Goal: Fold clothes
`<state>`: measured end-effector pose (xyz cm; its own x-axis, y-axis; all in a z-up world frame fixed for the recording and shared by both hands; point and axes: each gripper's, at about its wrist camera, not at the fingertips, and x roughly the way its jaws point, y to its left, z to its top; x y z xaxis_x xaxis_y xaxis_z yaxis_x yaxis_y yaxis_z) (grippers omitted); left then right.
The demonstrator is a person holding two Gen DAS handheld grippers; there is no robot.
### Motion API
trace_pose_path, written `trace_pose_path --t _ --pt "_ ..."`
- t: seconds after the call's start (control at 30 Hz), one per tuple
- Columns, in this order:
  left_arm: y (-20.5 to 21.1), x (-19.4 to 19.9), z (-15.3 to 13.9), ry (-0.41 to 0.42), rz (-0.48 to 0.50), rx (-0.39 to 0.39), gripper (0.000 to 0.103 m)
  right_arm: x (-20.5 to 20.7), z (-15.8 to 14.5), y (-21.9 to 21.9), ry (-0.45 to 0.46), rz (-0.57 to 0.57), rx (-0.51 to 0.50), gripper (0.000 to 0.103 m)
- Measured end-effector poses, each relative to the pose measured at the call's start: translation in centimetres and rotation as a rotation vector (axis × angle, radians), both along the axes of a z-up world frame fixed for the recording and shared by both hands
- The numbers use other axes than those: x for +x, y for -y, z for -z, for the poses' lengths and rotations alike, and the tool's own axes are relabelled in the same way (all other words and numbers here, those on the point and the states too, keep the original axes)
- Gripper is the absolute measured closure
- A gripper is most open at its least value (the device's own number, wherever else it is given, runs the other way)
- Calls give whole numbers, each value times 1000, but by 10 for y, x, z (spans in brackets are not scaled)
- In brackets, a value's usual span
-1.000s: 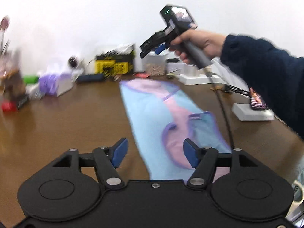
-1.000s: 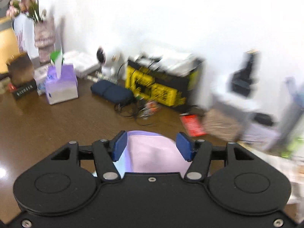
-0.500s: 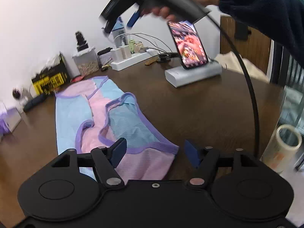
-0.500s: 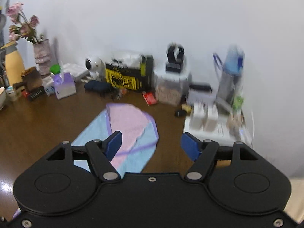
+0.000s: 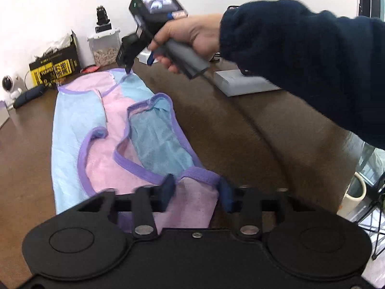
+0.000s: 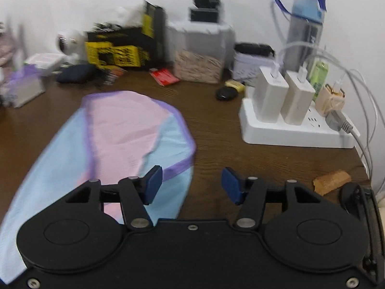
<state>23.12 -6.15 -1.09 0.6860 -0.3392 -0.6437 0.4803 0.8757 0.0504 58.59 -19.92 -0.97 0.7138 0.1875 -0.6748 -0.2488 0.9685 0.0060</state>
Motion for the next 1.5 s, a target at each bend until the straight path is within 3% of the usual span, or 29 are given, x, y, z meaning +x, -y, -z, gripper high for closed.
trace_pose_path --t 0.07,0.17,0.3,0.37,0.47,0.6,0.67,0.73,0.8,0.93,1.0,1.1,1.2,1.27,1.37,1.47,1.5 --pt "-4 2 2 7 -8 -9 91 4 8 -1 0 -15 9 59" --pt "-11 1 2 18 -34 -38 92 6 12 -9 16 -58 4 96" --pt "-23 -12 -8 90 -128 -86 93 6 -5 -21 28 -62 -20 98" --pt "-37 -26 -17 116 -217 -168 93 4 -22 -27 44 -67 3 98" --pt "-66 -47 -18 122 -397 -349 93 -1 -50 -58 92 -110 -9 98" --pt "-83 -56 0 42 -502 -438 91 18 -30 -126 35 -162 -188 97" --pt "-87 -58 7 6 -521 -498 75 28 -12 -146 -16 -163 -271 96" --pt "-87 -63 4 21 -511 -518 34 26 -10 -150 -21 -148 -260 82" --pt "-89 -76 -3 105 -469 -552 30 15 -24 -145 8 -161 -230 67" --pt "-92 -84 -14 169 -374 -548 30 -26 -72 -119 156 -202 -210 28" --pt "-100 -88 -22 211 -327 -532 30 -61 -98 -97 227 -216 -190 26" --pt "-118 -90 -30 291 -225 -463 26 -125 -102 -69 218 -319 -160 25" --pt "-131 -84 -28 290 -100 -320 25 -200 -74 -53 151 -484 -153 26" --pt "-131 -76 -20 265 -53 -239 25 -236 -57 -47 88 -528 -70 27" --pt "-120 -65 -7 217 -34 -149 25 -298 -28 -38 -4 -552 121 27" --pt "-110 -56 1 188 34 -98 25 -328 -12 -42 25 -457 112 27" --pt "-107 -54 3 176 50 -81 27 -329 -8 -40 -13 -384 150 27"
